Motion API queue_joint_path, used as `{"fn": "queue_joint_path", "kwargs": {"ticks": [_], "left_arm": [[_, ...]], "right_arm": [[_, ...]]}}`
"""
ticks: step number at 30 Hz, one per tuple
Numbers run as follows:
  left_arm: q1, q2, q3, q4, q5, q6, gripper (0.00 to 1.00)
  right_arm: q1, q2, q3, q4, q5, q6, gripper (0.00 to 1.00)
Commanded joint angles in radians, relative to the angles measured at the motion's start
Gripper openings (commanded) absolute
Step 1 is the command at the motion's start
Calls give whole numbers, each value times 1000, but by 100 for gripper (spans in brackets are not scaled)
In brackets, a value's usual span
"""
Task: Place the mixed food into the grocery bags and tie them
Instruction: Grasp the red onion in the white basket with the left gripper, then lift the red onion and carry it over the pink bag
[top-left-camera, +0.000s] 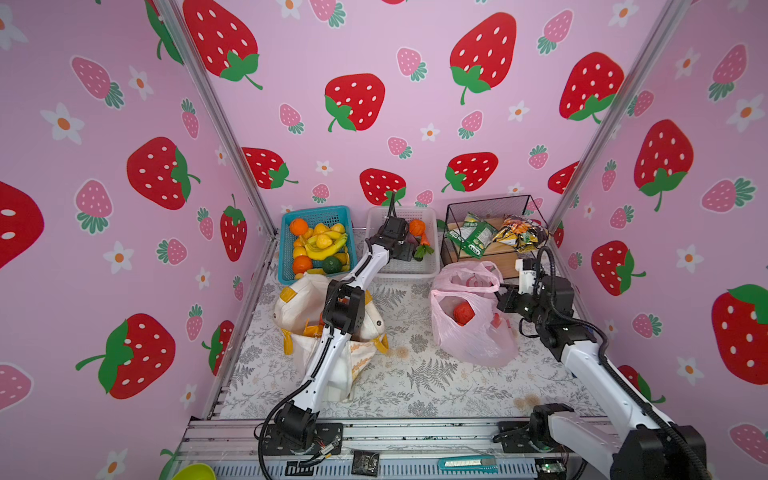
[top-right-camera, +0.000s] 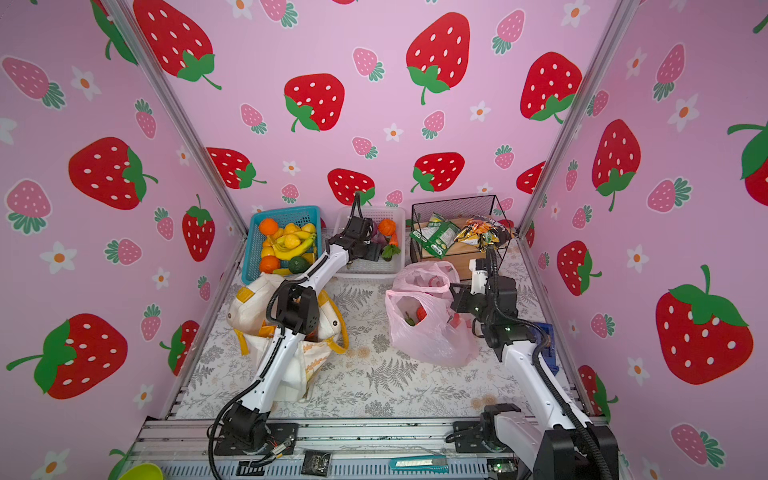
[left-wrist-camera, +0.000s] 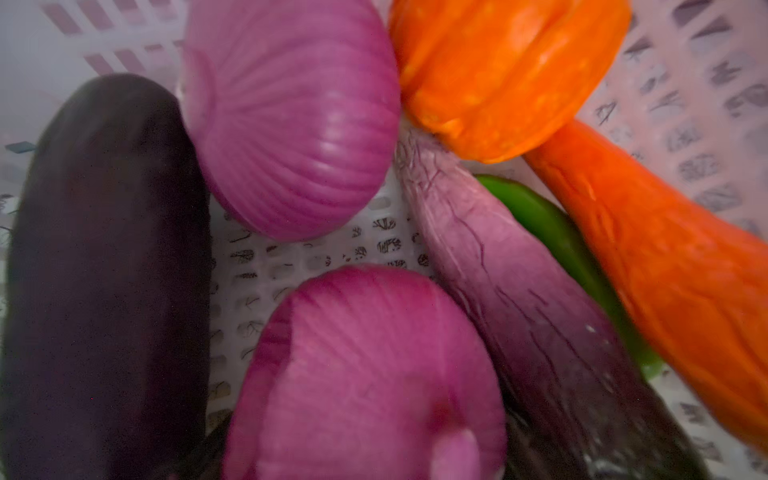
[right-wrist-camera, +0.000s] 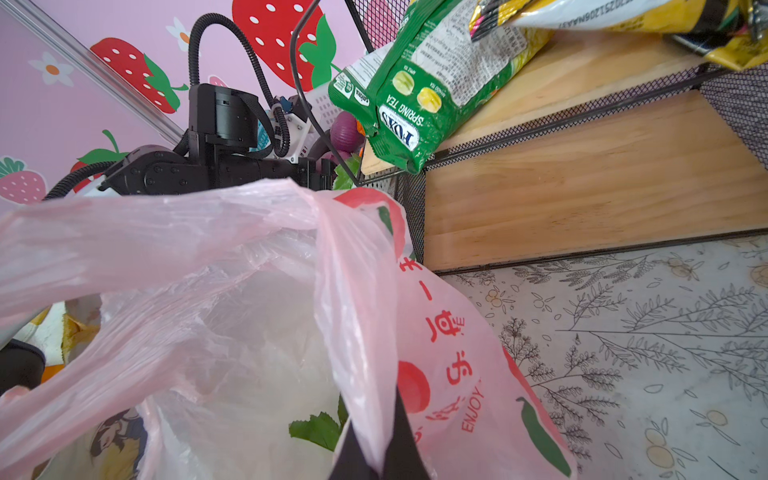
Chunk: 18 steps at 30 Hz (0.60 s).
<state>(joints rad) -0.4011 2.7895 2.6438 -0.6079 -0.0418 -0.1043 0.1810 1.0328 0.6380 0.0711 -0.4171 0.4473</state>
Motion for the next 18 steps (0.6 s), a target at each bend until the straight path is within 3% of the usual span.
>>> {"fn": "queue_joint_path", "kwargs": {"ticks": [1, 7, 18], "left_arm": [[-2, 2, 42, -4, 13, 12, 72], [-2, -60, -11, 5, 23, 6, 52], [-20, -493, -435, 166, 66, -29, 41]], "right_arm": [[-2, -1, -13, 28, -11, -10, 0], [-2, -2, -16, 27, -11, -9, 0], [-2, -11, -18, 26, -23, 2, 0]]}}
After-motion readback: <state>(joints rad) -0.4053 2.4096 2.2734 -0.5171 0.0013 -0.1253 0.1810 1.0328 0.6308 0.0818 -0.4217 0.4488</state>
